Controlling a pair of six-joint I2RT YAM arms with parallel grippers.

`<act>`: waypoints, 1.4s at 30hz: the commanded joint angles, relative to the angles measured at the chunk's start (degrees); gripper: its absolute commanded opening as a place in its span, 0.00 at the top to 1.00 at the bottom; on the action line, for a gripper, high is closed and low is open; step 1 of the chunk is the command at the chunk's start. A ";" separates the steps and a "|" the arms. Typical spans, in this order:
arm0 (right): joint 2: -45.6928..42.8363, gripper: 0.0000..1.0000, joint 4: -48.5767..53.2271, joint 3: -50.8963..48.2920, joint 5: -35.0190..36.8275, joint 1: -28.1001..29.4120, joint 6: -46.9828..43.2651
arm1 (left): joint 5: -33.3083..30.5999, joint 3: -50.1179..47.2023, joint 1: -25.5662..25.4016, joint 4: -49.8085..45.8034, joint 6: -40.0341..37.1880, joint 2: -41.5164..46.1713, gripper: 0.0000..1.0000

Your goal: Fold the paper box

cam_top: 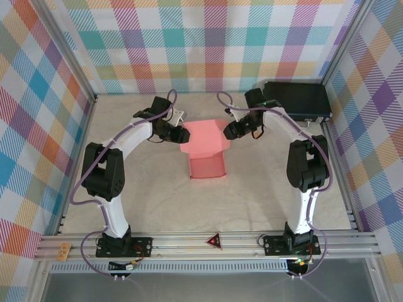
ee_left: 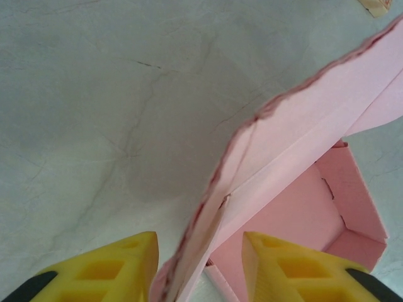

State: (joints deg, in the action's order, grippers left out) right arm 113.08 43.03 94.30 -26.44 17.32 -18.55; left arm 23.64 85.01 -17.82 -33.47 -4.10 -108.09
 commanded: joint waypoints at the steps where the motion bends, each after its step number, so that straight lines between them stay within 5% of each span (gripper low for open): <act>1: 1.01 0.63 1.72 1.93 -2.16 0.39 -1.14 | 2.03 1.82 0.51 -2.58 -0.38 -0.28 0.63; 20: 3.35 0.65 3.98 4.29 -2.54 0.70 -1.85 | 0.40 2.81 0.50 -4.67 -0.93 0.03 0.72; 42: 0.70 0.87 2.20 1.85 5.22 2.27 -0.82 | -2.15 3.05 0.42 -3.93 0.35 -0.34 0.88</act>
State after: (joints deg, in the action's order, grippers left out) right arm 116.18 45.47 96.82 -22.17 18.92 -18.94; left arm 22.65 86.41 -17.82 -36.34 -4.08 -108.27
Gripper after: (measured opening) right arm 0.135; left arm 0.119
